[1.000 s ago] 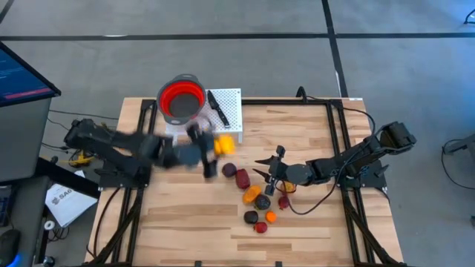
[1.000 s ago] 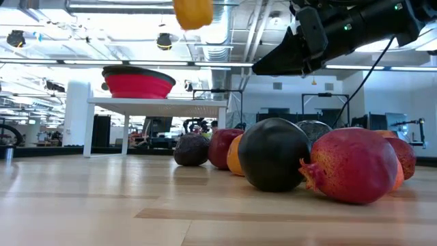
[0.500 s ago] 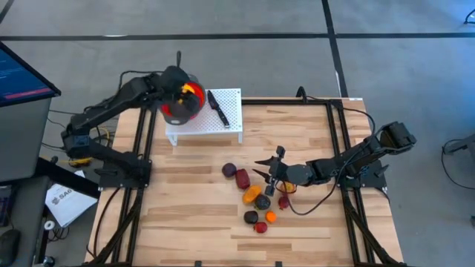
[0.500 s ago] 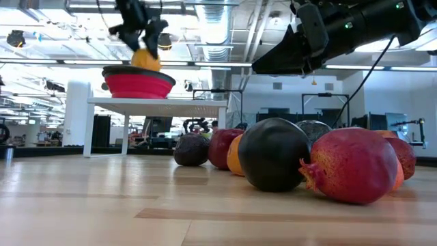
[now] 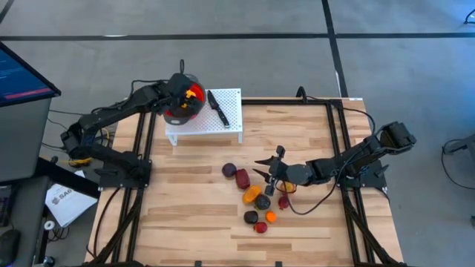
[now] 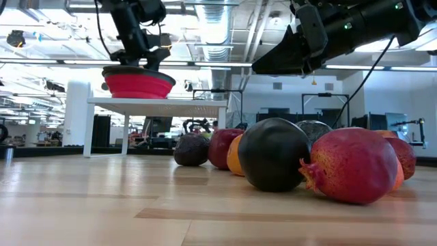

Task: Pick & Place Fruit
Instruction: Put the yellow bell pepper into the red strainer bowl on the shelf, then put the top purple plum into the red strainer bowl on the shelf

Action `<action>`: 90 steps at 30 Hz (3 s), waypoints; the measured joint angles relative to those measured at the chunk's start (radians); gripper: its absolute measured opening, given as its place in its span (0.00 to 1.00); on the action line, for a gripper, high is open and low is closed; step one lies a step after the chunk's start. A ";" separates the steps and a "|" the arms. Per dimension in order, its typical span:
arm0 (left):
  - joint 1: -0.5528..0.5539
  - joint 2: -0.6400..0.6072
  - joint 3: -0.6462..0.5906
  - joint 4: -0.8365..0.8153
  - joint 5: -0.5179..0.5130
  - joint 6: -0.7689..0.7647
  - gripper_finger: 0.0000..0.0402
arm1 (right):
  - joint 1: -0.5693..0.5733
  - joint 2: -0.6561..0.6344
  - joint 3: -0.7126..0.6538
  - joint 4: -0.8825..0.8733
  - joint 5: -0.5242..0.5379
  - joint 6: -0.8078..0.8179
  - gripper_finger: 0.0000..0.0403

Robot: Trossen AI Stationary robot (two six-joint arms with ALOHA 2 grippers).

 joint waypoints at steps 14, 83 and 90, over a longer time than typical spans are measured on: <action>0.000 -0.001 -0.082 0.123 -0.005 0.060 0.82 | 0.000 0.000 0.000 0.000 0.000 0.000 0.32; -0.747 0.486 -0.140 0.479 0.116 -0.028 0.76 | 0.026 -0.027 0.000 -0.332 -0.204 0.126 0.59; -0.750 0.481 -0.187 0.512 0.125 -0.055 0.69 | 0.026 -0.027 0.000 -0.300 -0.205 0.106 0.59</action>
